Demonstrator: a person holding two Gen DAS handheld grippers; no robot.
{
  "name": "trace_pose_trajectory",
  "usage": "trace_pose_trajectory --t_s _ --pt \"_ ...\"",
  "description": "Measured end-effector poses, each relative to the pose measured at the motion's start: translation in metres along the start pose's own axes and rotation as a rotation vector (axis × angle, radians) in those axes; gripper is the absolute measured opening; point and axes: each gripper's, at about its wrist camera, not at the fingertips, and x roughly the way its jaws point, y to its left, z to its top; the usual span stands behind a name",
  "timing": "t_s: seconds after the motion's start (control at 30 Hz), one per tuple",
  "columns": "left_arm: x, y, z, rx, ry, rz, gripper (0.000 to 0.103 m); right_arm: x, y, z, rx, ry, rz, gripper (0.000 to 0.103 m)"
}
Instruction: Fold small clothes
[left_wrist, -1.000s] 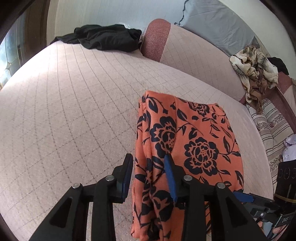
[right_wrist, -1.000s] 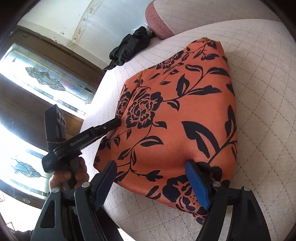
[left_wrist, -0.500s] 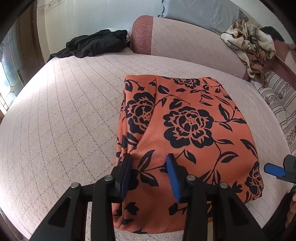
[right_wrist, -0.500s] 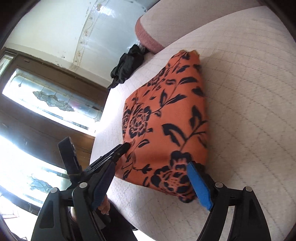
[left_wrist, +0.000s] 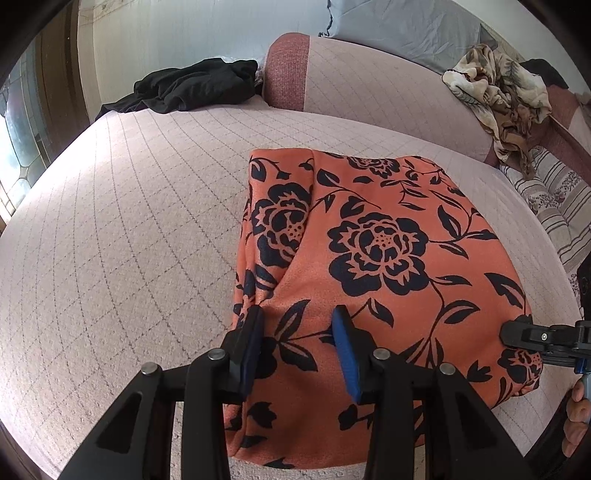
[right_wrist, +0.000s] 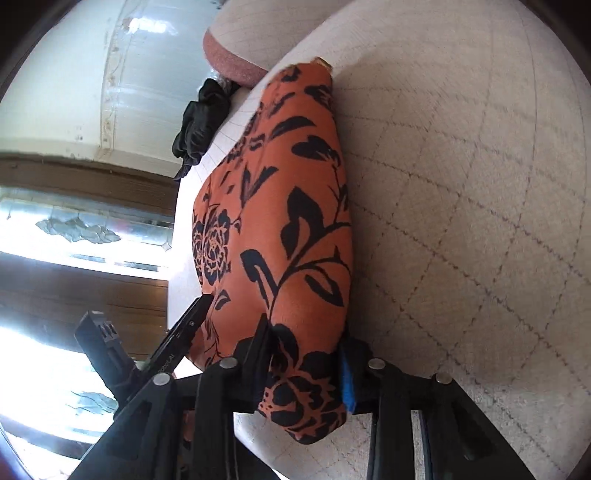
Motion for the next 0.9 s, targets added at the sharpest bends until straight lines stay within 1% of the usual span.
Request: trace_pose_trajectory --t_s 0.03,0.07,0.1,0.13,0.17,0.2,0.23,0.27,0.3,0.33,0.37,0.47,0.5,0.53,0.57,0.6,0.67,0.7,0.73,0.77,0.8,0.83,0.87,0.9 --pt "0.000 0.000 0.000 -0.001 -0.001 -0.003 0.041 -0.004 0.008 -0.002 -0.032 -0.014 -0.024 0.030" --pt "0.001 -0.001 -0.001 -0.001 0.000 -0.007 0.041 -0.002 0.008 -0.003 -0.052 -0.007 -0.051 0.030" --pt "0.001 -0.001 -0.001 0.005 0.000 -0.003 0.041 0.006 0.001 -0.005 -0.056 0.017 -0.088 0.030" --pt "0.000 -0.001 -0.001 0.012 -0.005 0.000 0.041 0.014 -0.011 -0.008 -0.039 0.042 -0.078 0.032" --pt "0.000 -0.001 -0.001 0.010 -0.005 -0.002 0.041 0.011 -0.021 -0.008 0.004 0.031 -0.014 0.038" --pt "0.000 0.001 -0.001 0.003 -0.006 -0.010 0.041 0.008 -0.027 -0.006 0.050 0.033 0.044 0.049" --pt "0.000 0.001 -0.001 -0.001 -0.007 -0.015 0.041 0.001 -0.028 -0.005 0.074 0.025 0.061 0.055" --pt "0.000 0.002 -0.001 0.001 -0.009 -0.016 0.041 -0.007 -0.026 -0.005 0.064 -0.008 0.058 0.066" --pt "0.000 0.001 -0.001 0.002 -0.010 -0.015 0.041 -0.017 -0.023 -0.001 0.043 -0.051 0.049 0.067" --pt "-0.001 0.001 -0.001 0.003 -0.012 -0.015 0.041 -0.024 -0.021 0.004 0.038 -0.082 0.054 0.067" --pt "0.000 0.002 -0.001 0.005 -0.012 -0.016 0.041 -0.025 -0.020 0.010 0.051 -0.092 0.071 0.067" --pt "0.000 0.005 -0.001 0.001 -0.011 -0.028 0.041 -0.010 -0.023 0.035 0.102 -0.075 0.095 0.067" --pt "-0.001 0.006 -0.001 0.000 -0.011 -0.030 0.041 0.000 -0.024 0.043 0.113 -0.059 0.100 0.064" --pt "-0.001 0.006 -0.001 -0.002 -0.012 -0.032 0.041 0.010 -0.024 0.049 0.118 -0.035 0.106 0.055" --pt "0.000 0.008 -0.001 -0.005 -0.011 -0.036 0.041 0.016 -0.021 0.051 0.101 -0.022 0.073 0.034" --pt "-0.001 0.009 -0.001 -0.007 -0.013 -0.041 0.041 0.015 -0.013 0.050 0.065 -0.030 0.039 0.030" --pt "0.000 0.009 -0.001 -0.006 -0.016 -0.048 0.041 0.004 0.009 0.042 -0.053 -0.080 -0.042 0.029" --pt "0.001 0.008 -0.001 0.000 -0.018 -0.051 0.041 0.005 0.014 0.038 -0.106 -0.091 -0.106 0.029" --pt "0.001 0.005 -0.001 0.010 -0.021 -0.041 0.041 0.014 0.009 0.037 -0.124 -0.063 -0.162 0.029" --pt "0.001 0.004 -0.001 0.022 -0.025 -0.031 0.041 0.021 -0.001 0.040 -0.095 -0.048 -0.157 0.030" --pt "0.000 0.004 -0.002 0.023 -0.028 -0.030 0.041 0.019 -0.007 0.044 -0.053 -0.048 -0.111 0.034" --pt "0.000 0.005 -0.002 0.017 -0.028 -0.035 0.041 0.015 -0.008 0.046 -0.034 -0.052 -0.070 0.036" --pt "0.001 0.006 -0.001 0.010 -0.027 -0.040 0.041 0.011 -0.006 0.048 -0.022 -0.058 -0.050 0.040" --pt "0.001 0.006 -0.001 0.004 -0.025 -0.044 0.041 0.007 -0.005 0.051 -0.015 -0.066 -0.037 0.046"
